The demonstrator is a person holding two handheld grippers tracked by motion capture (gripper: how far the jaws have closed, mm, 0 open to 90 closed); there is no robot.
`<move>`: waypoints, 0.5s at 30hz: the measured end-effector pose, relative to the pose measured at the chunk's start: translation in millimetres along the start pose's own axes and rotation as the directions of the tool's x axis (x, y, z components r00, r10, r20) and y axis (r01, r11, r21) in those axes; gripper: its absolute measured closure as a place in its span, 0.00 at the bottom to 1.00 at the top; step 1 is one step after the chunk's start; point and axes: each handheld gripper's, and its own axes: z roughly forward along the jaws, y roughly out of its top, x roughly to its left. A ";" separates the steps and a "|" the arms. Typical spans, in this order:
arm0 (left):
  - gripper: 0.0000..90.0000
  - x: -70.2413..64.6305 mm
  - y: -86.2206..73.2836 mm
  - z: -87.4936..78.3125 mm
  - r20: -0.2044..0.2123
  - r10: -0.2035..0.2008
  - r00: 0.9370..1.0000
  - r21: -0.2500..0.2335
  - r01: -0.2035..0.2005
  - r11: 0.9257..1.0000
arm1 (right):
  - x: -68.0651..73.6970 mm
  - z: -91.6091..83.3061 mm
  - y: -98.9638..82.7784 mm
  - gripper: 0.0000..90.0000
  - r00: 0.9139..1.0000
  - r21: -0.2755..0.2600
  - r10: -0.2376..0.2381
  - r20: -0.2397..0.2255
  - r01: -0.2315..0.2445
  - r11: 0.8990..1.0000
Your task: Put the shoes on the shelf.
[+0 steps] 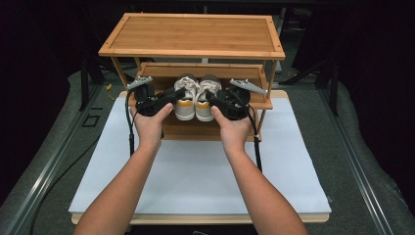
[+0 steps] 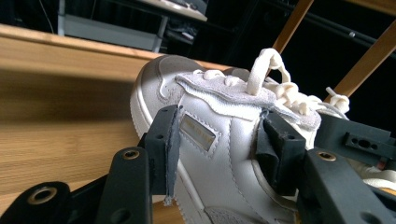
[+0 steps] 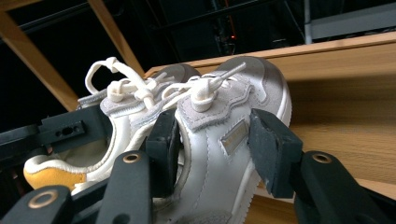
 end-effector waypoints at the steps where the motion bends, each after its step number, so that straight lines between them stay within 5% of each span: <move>1: 0.59 0.7 -0.1 1.7 -0.002 -0.003 1.000 0.004 0.003 1.000 | -1.4 1.7 -0.9 0.60 1.000 -0.004 0.003 0.001 -0.003 1.000; 7: 0.59 8.6 0.4 9.0 0.004 -0.038 0.999 0.011 0.038 0.999 | -9.3 11.0 0.2 0.60 0.999 0.005 0.037 -0.010 -0.037 0.999; 10: 0.59 12.5 0.2 13.0 -0.007 -0.045 0.999 0.018 0.045 0.999 | -9.6 15.5 0.2 0.60 0.999 0.031 0.044 0.020 -0.045 0.999; 11: 0.59 13.6 0.5 14.8 -0.010 -0.050 0.999 0.024 0.050 0.998 | -12.3 16.3 0.0 0.60 0.998 0.055 0.048 -0.028 -0.047 0.997; 15: 0.59 15.8 3.1 19.0 -0.008 -0.062 0.998 0.027 0.062 0.998 | -18.1 23.9 -0.4 0.60 0.995 0.022 0.093 -0.019 -0.093 0.995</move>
